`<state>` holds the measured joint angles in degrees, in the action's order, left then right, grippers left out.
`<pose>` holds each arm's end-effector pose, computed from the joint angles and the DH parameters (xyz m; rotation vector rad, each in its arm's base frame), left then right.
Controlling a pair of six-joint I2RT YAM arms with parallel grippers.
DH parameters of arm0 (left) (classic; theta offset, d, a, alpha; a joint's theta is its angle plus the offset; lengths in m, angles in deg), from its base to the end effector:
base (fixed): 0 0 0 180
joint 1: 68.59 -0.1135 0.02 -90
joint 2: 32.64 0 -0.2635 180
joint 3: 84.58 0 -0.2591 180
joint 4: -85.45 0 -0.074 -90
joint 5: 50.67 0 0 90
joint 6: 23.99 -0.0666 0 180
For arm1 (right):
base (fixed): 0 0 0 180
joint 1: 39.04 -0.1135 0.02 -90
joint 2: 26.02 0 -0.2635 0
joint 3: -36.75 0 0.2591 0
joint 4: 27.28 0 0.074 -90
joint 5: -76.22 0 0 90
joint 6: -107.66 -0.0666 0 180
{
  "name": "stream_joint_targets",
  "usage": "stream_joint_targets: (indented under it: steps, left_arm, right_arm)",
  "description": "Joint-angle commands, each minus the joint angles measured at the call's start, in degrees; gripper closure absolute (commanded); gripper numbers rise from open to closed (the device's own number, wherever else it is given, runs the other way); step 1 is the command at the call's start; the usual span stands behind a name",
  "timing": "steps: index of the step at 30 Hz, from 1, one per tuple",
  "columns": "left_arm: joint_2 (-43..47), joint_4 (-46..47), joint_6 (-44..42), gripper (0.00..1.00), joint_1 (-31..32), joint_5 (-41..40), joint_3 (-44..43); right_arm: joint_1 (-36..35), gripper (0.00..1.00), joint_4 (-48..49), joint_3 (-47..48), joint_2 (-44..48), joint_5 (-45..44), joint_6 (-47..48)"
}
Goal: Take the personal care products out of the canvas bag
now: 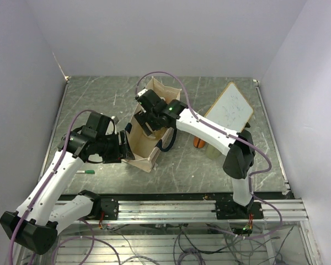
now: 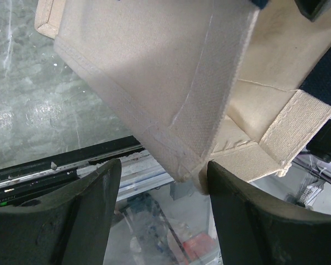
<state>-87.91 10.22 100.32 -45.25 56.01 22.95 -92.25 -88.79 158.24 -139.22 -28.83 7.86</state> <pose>0.1672 -0.0930 0.2898 -0.1452 2.6988 -0.7198 0.2911 0.3604 0.2823 -0.8090 2.3243 0.1502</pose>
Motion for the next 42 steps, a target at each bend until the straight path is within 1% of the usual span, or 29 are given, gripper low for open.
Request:
stream_joint_targets:
  steps: [1,11,17,23,28,31,35,36,38,42]
  left_arm:
    - [-0.8,-1.5,-0.6,0.26,-0.1,-0.9,-1.9]
    - [-1.8,-2.7,-0.9,0.26,-0.1,-1.8,-3.0]
    - [-2.2,-3.8,-1.5,0.26,-0.1,-2.3,-4.1]
    - [-2.5,-3.5,-1.6,0.26,-0.1,-1.9,-4.3]
    - [-2.6,-3.9,-2.0,0.26,-0.1,-2.2,-4.5]
    - [-2.5,-3.8,-2.0,0.26,-0.1,-2.1,-4.3]
    - [-2.5,-4.0,-2.4,0.26,-0.1,-2.3,-4.3]
    - [-2.6,-4.0,-2.5,0.26,-0.1,-2.3,-4.3]
    - [-2.7,-4.0,-2.7,0.26,-0.1,-2.3,-4.2]
    - [-2.4,-4.0,-2.7,0.26,-0.1,-2.2,-4.0]
  right_arm:
    - [0.2,0.25,1.3,0.0,-1.6,-2.5,2.8]
    - [1.4,0.24,3.1,4.2,-8.0,-1.1,4.2]
    - [1.4,0.24,6.0,2.7,-9.0,2.2,3.8]
    - [1.5,0.25,11.9,-0.7,-8.8,6.0,3.9]
    - [2.1,0.29,15.3,-2.1,-9.3,8.7,3.0]
    - [2.6,0.34,15.1,-1.3,-10.7,8.8,2.7]
    - [2.8,0.36,15.4,-0.8,-12.1,9.1,3.2]
    - [2.8,0.38,15.0,-0.4,-12.5,9.1,3.4]
    - [2.8,0.45,13.9,0.8,-13.2,9.2,3.6]
    - [2.7,0.63,12.5,2.0,-12.6,10.1,3.2]
